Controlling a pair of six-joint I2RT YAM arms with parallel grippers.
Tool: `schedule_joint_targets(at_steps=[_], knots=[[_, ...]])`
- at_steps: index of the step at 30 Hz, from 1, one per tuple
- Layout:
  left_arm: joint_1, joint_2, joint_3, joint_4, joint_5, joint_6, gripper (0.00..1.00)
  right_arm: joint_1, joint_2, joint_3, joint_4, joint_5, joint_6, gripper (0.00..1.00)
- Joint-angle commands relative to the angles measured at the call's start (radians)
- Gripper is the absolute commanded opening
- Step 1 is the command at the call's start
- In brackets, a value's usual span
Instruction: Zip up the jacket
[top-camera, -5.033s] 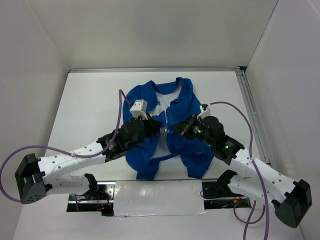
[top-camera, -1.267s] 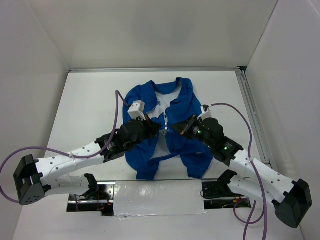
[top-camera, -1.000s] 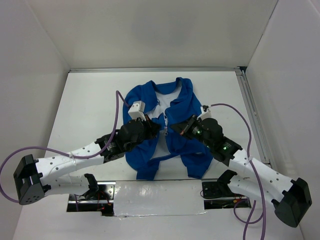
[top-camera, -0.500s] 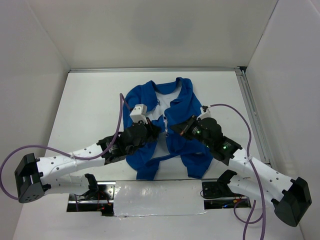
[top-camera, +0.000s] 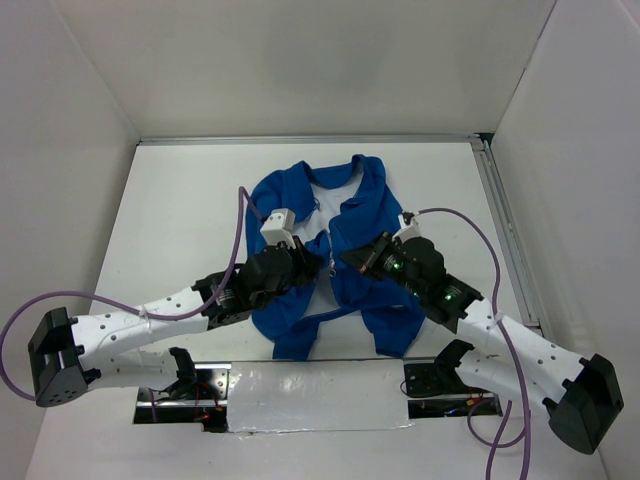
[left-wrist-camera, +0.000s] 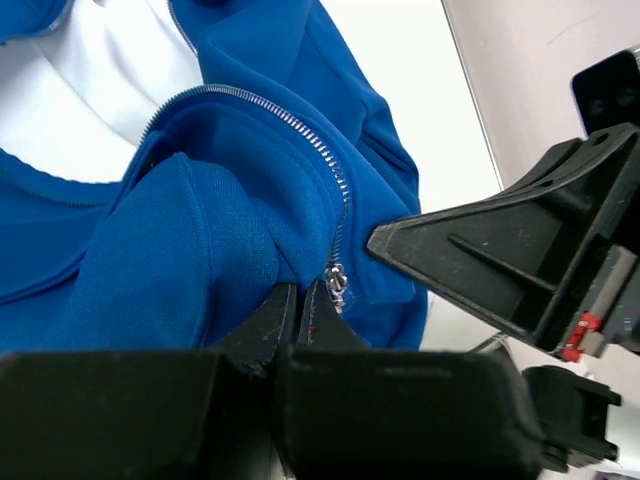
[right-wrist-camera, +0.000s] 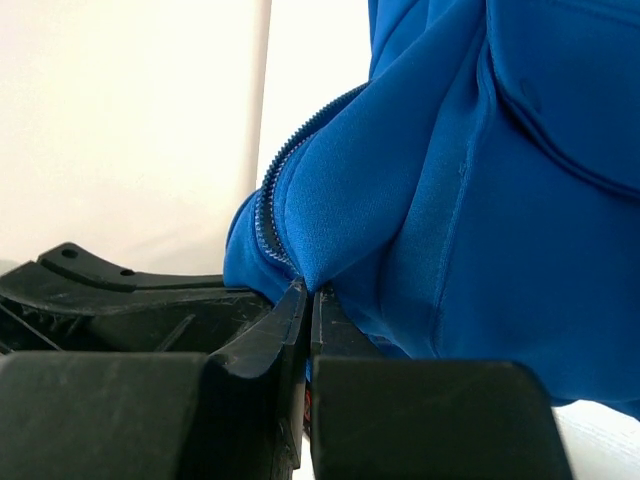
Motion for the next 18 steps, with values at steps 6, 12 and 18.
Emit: schedule_joint_targets(at_steps=[6,12,18], knots=[[-0.012,-0.029,0.067,-0.029,0.047,-0.12,0.0,0.008,-0.096,-0.095,0.181,-0.036,0.021,0.0],[-0.01,-0.027,0.072,-0.053,0.061,-0.148,0.0,0.01,-0.144,-0.144,0.24,-0.019,0.038,0.0],[-0.01,-0.038,0.081,-0.102,0.064,-0.209,0.0,0.01,-0.175,-0.21,0.361,-0.035,0.071,0.0]])
